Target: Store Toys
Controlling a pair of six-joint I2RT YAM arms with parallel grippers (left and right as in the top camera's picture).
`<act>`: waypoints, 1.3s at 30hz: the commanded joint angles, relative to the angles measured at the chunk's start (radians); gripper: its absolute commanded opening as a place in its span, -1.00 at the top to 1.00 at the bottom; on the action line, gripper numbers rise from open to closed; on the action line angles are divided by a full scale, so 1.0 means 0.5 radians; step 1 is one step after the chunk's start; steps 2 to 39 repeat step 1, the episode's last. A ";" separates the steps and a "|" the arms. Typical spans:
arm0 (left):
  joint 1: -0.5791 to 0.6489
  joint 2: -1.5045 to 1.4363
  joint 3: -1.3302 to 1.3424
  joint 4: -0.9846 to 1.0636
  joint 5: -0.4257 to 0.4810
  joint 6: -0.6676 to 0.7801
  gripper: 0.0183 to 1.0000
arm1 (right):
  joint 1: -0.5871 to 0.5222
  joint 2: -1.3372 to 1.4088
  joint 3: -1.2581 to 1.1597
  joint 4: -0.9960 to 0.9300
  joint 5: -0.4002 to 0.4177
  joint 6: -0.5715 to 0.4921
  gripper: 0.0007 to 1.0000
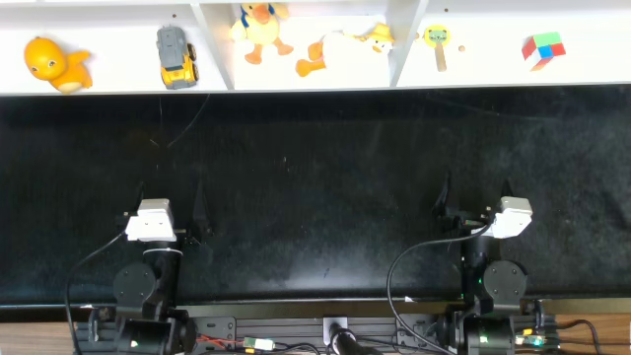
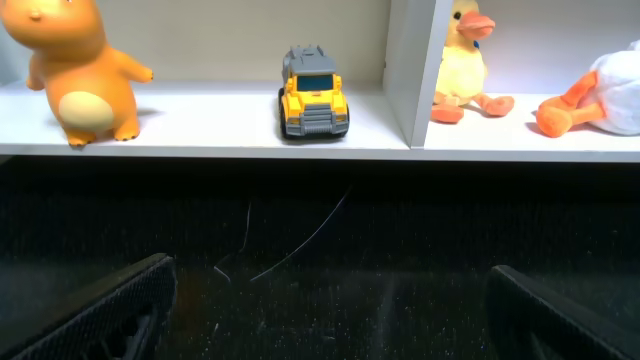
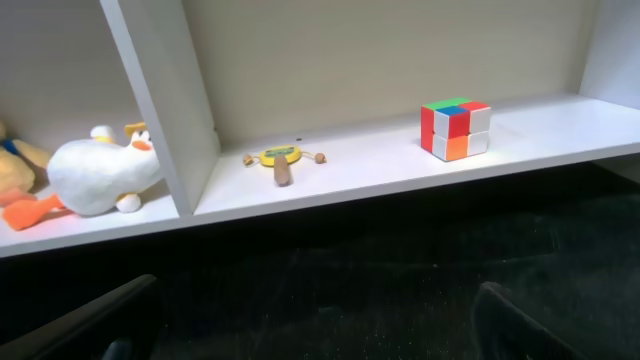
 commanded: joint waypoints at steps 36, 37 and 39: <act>0.000 -0.018 -0.005 -0.002 0.004 0.043 -1.00 | -0.004 -0.017 -0.027 0.014 -0.014 0.014 -0.99; 0.000 -0.018 -0.005 -0.002 0.004 0.043 -1.00 | -0.004 -0.017 -0.027 0.014 -0.014 0.014 -0.99; 0.000 -0.018 -0.005 -0.002 0.004 0.043 -1.00 | -0.004 -0.017 -0.027 0.014 -0.014 0.014 -0.99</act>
